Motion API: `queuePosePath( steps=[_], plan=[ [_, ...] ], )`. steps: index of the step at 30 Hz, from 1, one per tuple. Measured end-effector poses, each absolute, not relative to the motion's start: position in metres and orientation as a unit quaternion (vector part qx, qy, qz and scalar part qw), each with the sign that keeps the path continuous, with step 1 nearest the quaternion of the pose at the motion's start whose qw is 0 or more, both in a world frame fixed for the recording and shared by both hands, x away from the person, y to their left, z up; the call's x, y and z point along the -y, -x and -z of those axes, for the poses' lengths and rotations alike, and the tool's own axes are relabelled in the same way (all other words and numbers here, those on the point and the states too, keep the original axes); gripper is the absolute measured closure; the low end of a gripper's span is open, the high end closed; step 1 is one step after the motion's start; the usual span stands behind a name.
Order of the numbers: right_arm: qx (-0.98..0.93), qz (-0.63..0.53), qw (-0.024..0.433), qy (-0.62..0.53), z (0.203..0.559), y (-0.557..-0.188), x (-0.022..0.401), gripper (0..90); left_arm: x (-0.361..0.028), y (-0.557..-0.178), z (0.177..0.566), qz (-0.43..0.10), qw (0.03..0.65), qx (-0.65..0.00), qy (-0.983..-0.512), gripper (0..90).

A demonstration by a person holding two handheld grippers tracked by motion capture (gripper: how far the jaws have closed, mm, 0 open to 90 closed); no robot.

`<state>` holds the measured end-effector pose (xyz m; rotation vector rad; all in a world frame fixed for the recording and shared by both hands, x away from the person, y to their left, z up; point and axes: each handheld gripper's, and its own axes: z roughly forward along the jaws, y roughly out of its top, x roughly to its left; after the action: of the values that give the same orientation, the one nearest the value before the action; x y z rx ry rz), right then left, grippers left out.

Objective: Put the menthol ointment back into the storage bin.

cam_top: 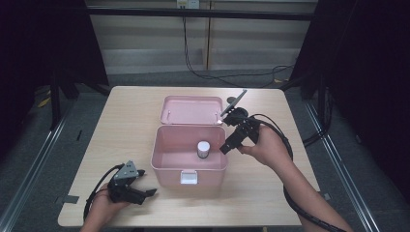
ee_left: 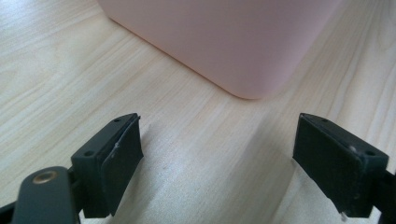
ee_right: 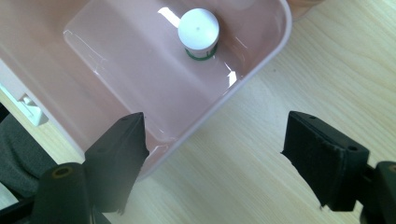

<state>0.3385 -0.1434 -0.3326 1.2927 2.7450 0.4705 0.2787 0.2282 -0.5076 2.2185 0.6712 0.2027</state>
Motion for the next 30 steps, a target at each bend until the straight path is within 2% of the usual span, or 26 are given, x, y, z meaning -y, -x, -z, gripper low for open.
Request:
queuePosePath(
  steps=[30],
  plan=[
    [-0.883,-0.178,0.042,-0.432,0.337,-0.315,0.201,19.0,-0.228,-0.278,0.508,-0.084,0.392,-0.262,-0.878,15.0]
  ],
)
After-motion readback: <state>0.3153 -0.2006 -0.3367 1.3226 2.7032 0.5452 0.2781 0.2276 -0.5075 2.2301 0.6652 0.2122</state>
